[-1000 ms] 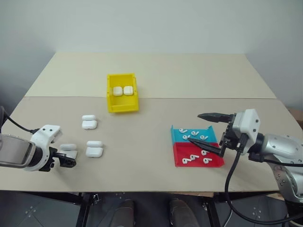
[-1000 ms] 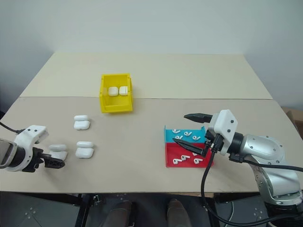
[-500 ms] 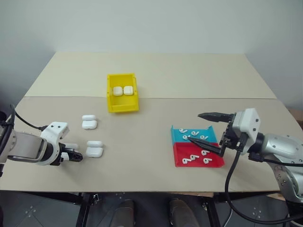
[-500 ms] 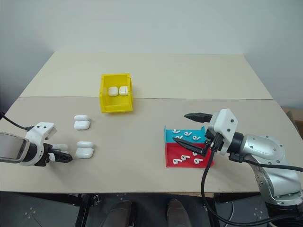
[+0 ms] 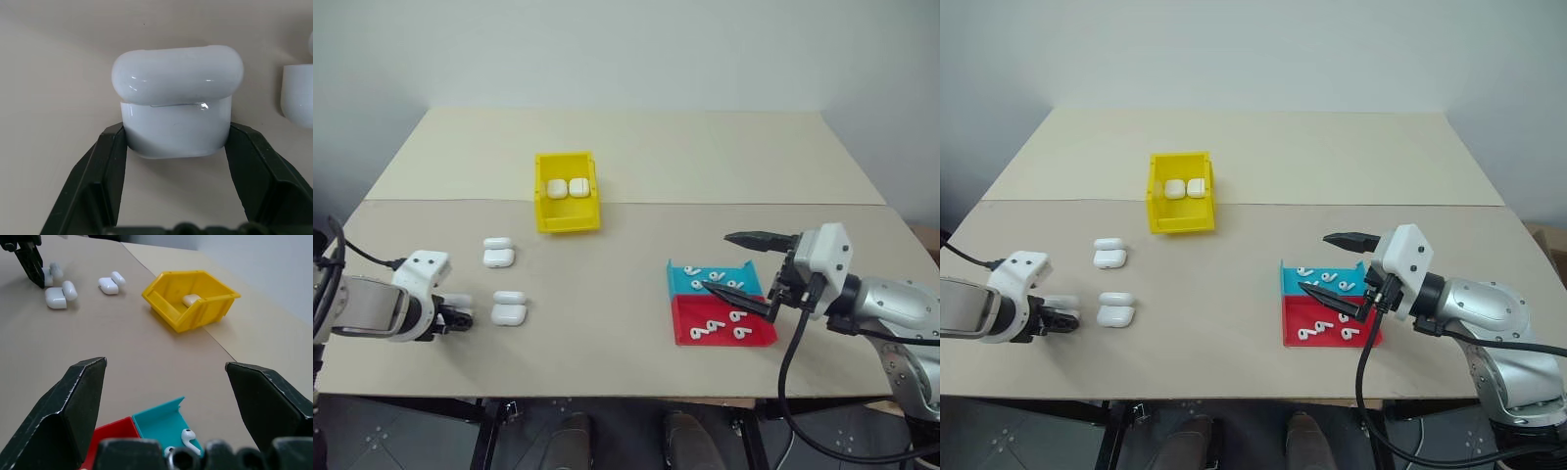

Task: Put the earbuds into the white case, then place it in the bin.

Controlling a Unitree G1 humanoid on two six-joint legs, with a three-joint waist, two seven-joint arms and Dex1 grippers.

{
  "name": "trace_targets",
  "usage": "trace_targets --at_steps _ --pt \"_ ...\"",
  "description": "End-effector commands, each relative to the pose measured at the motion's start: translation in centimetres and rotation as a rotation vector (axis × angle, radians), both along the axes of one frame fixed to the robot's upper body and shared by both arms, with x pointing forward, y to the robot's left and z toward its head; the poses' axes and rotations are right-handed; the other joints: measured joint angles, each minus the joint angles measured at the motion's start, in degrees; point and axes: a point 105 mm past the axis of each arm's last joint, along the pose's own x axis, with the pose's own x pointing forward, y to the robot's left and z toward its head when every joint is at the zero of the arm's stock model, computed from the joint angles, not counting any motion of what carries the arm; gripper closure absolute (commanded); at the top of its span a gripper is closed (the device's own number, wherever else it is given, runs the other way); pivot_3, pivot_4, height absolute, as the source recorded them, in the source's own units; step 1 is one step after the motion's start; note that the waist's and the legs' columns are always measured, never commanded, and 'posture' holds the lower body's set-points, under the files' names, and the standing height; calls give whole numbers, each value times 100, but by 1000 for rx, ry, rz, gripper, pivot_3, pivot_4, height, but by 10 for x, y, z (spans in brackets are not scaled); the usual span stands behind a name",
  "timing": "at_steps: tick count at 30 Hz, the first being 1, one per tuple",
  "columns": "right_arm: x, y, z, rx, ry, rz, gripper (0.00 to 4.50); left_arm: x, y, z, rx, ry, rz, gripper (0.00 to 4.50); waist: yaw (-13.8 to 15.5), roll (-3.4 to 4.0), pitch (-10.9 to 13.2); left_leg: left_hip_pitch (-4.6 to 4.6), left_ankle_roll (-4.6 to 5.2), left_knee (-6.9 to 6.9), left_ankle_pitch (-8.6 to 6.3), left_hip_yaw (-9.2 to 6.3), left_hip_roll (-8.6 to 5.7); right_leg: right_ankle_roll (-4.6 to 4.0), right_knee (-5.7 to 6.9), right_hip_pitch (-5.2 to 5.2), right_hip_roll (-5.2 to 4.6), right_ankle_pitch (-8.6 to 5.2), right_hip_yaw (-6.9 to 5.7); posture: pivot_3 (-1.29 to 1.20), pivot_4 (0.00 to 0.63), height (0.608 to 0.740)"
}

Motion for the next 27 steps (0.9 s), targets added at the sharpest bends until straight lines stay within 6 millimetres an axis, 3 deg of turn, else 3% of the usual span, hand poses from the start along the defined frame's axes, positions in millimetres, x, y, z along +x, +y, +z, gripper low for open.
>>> trace_targets --at_steps 1,4,6,8,11,15,16,18,23,27 --pt "-4 -2 10 -1 -53 -11 0 6 17 38 117 -179 60 1761 -1 -1 1 -2 0 0 0 0 0 0 -1 -1 0 0 0 0 150 740" --pt "-2 -4 10 10 -52 -24 0 16 17 70 106 -383 78 1761 6 -2 1 -6 0 0 0 0 -2 0 -3 -2 -3 0 0 0 150 740" --pt "-1 -5 10 17 -50 -33 0 27 6 94 70 -582 55 1761 22 -2 1 -4 0 0 0 0 -2 0 -2 -1 -3 0 0 0 150 740" --pt "-2 -5 11 16 -50 -26 0 37 -20 116 5 -806 -31 1761 43 -2 1 -4 -3 1 2 0 -3 0 -3 4 -5 1 -4 0 150 740" --pt "1 -6 13 -19 -52 -40 0 43 -75 135 -240 -1069 -265 1761 79 -4 0 -6 -6 1 3 10 -10 3 -13 11 -13 4 -3 0 150 740" --pt "-1 -7 8 -166 -12 9 0 43 -133 140 -579 -1136 -589 1761 77 -4 -1 -16 -6 2 4 35 -10 2 -12 3 -8 5 -5 0 150 740" --pt "-4 -8 2 -244 0 41 0 38 -150 145 -677 -1166 -737 1761 76 -5 -1 -16 -6 2 4 35 -9 1 -12 4 -4 4 -6 0 150 740" --pt "-7 -9 -5 -354 5 90 0 32 -169 149 -790 -1195 -927 1761 68 -4 -2 -17 -5 4 5 40 -10 2 -14 5 -1 4 -6 0 150 740" --pt "-7 -13 -8 -614 74 112 0 23 -204 148 -1023 -1196 -1301 1761 11 3 -4 -23 -3 17 6 45 -12 10 -17 8 1 6 -3 0 150 740" --pt "-10 -17 -13 -744 198 74 174 12 -215 139 -1144 -1156 -1491 1761 -25 4 -5 -26 0 19 4 38 -4 8 -13 2 9 3 -5 0 150 740"
